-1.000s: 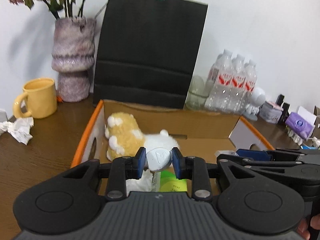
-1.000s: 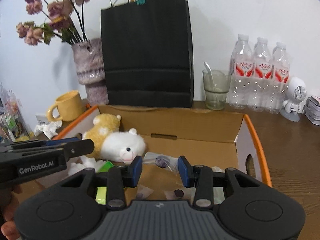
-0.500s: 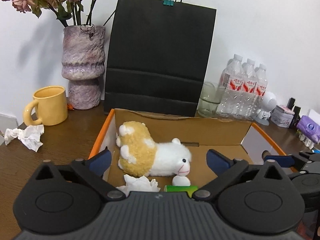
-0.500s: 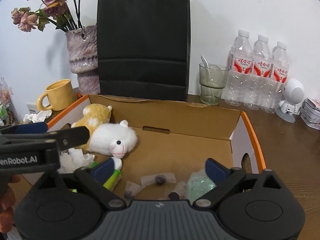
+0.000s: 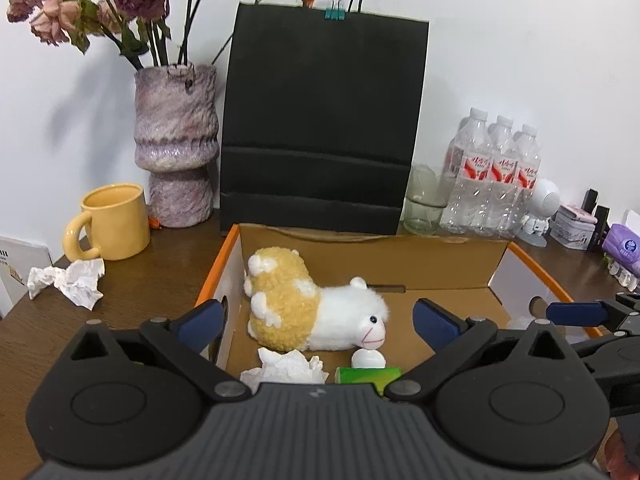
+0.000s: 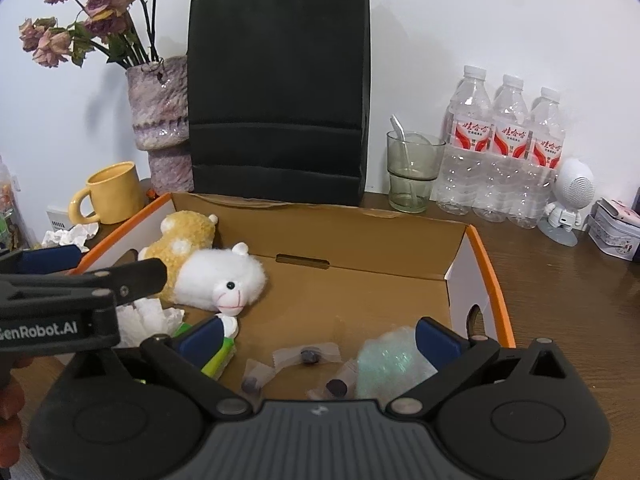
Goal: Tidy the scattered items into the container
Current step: 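Carry puck and screw bag into the box and release both, then move both tools back toward the purple pouch and white container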
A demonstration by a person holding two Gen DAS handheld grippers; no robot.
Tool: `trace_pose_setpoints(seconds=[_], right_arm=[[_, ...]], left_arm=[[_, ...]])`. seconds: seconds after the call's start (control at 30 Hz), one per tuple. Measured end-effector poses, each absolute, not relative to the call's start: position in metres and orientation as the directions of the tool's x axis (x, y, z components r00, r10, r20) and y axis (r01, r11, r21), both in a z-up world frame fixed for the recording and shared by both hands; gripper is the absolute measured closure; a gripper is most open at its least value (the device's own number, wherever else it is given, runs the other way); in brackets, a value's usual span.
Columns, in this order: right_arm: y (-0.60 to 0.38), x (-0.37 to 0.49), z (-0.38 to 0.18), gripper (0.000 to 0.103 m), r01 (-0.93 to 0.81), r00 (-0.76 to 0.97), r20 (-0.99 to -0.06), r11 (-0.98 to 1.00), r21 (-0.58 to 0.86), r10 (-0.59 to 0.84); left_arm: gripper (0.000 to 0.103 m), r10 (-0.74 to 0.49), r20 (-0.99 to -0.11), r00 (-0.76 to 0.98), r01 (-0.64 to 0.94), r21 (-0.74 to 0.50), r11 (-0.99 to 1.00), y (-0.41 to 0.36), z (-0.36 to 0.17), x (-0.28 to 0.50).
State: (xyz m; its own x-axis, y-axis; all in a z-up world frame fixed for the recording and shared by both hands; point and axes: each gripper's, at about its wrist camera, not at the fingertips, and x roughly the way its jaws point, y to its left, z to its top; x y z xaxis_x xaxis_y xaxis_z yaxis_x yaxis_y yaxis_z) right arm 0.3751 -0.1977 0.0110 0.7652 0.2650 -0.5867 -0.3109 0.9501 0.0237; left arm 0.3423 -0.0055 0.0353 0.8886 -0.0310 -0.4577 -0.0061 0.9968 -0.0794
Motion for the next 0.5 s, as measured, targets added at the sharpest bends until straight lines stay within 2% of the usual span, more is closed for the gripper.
trace_pose_setpoints(seconds=[0.27,0.5], right_arm=[[-0.213,0.337,0.03,0.001,-0.315,0.796,-0.539,0.949,0.017,0.274],[-0.228,0.289,0.04,0.0,-0.318,0.818,-0.509,0.948,-0.009,0.27]], left_arm=[[0.0,-0.052,-0.398,0.916,0.016,-0.092,0.996,-0.008,0.056,0.304],[0.0,-0.082,-0.381,0.921,0.057,-0.077,0.995,-0.011,0.058,0.256]])
